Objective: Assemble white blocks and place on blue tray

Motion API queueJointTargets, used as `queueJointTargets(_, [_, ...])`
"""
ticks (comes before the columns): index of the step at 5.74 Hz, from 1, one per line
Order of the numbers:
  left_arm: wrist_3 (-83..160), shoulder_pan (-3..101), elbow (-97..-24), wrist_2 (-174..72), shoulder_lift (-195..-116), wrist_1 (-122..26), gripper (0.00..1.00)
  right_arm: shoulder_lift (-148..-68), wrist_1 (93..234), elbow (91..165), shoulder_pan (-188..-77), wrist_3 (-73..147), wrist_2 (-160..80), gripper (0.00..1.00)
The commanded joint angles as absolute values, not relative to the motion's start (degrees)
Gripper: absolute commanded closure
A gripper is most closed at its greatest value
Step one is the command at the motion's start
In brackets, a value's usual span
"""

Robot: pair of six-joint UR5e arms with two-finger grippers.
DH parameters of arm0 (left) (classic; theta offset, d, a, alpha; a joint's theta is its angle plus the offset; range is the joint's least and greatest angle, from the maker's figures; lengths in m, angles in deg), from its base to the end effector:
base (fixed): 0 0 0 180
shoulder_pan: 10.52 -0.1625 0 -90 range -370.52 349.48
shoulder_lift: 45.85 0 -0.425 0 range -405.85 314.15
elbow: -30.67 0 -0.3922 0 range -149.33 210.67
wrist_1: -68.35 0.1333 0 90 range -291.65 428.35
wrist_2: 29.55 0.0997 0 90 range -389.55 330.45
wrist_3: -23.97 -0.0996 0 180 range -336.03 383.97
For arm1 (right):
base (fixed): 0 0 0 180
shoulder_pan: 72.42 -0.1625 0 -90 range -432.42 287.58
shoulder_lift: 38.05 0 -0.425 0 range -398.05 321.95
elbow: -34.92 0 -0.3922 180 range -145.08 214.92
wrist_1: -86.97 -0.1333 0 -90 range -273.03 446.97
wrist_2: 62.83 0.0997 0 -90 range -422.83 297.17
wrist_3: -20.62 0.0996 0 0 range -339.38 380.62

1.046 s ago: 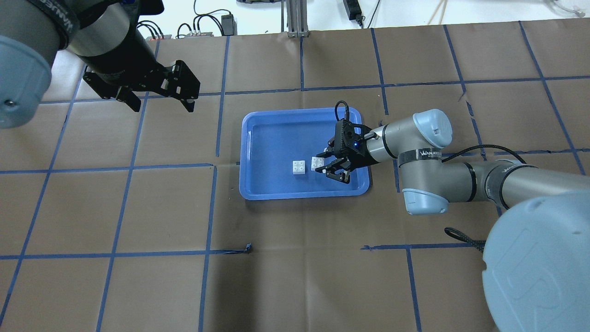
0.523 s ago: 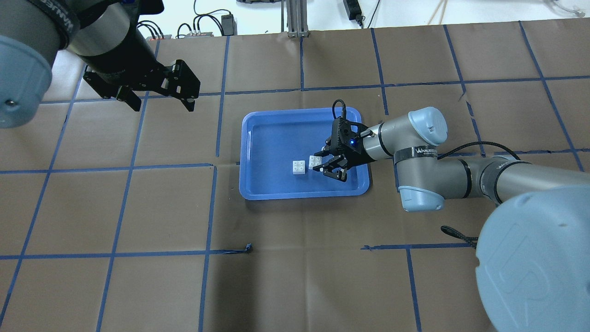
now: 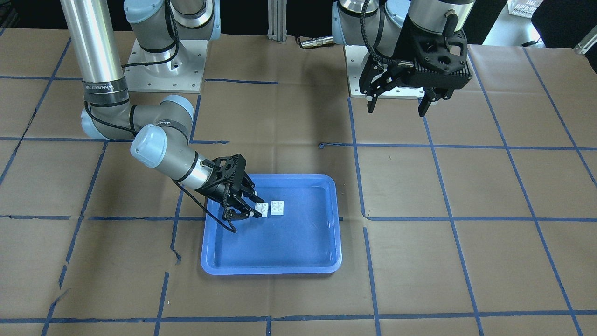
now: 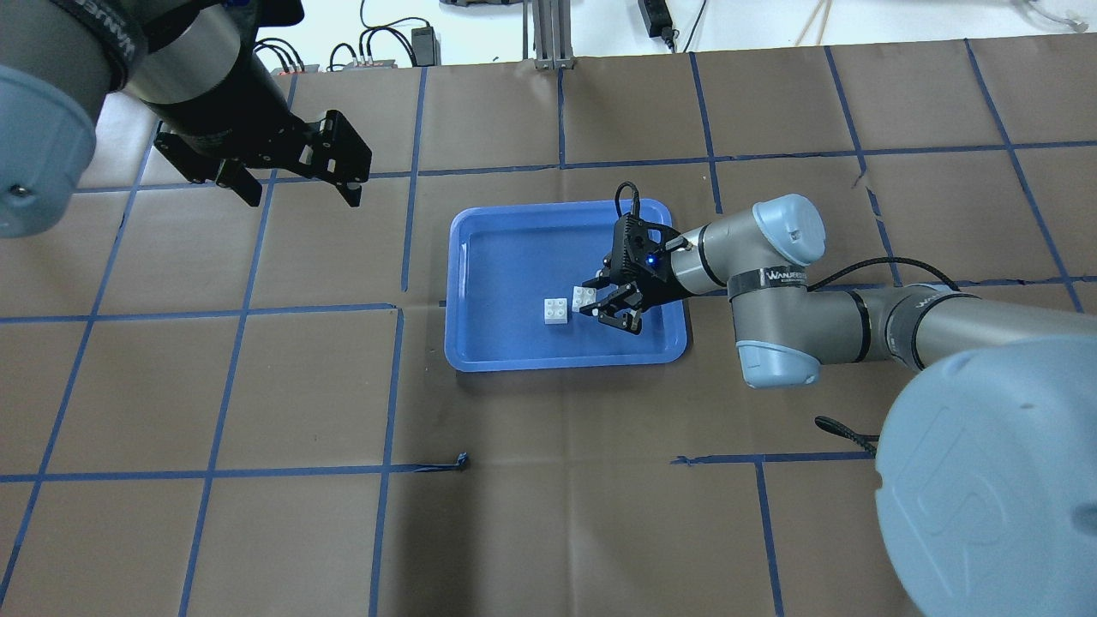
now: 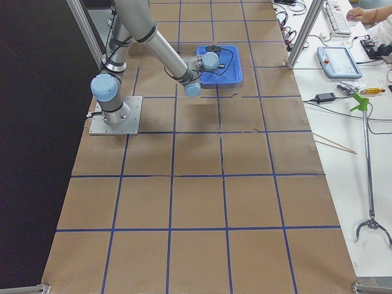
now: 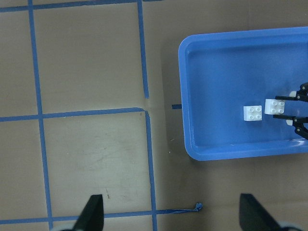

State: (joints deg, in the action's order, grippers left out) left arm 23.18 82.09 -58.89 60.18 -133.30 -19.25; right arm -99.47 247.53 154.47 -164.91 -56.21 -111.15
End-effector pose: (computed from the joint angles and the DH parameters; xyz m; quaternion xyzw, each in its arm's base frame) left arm -0.1556 -0.4748 0.5177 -0.0297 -0.9984 0.0470 0.0031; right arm 0.2221 -0.5146 0.1515 -0.6226 0.6907 -0.2943 0.2207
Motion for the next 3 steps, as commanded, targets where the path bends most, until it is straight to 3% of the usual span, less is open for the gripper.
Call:
queueJointTargets(1, [23.2, 82.0, -58.9, 60.2, -133.3, -19.1, 0.01, -99.3, 247.5, 154.5, -166.1, -56.2, -111.3, 0.77])
queueJointTargets(3, [23.2, 82.0, -58.9, 60.2, -133.3, -19.1, 0.01, -99.0, 247.5, 154.7, -166.1, -56.2, -112.2, 0.77])
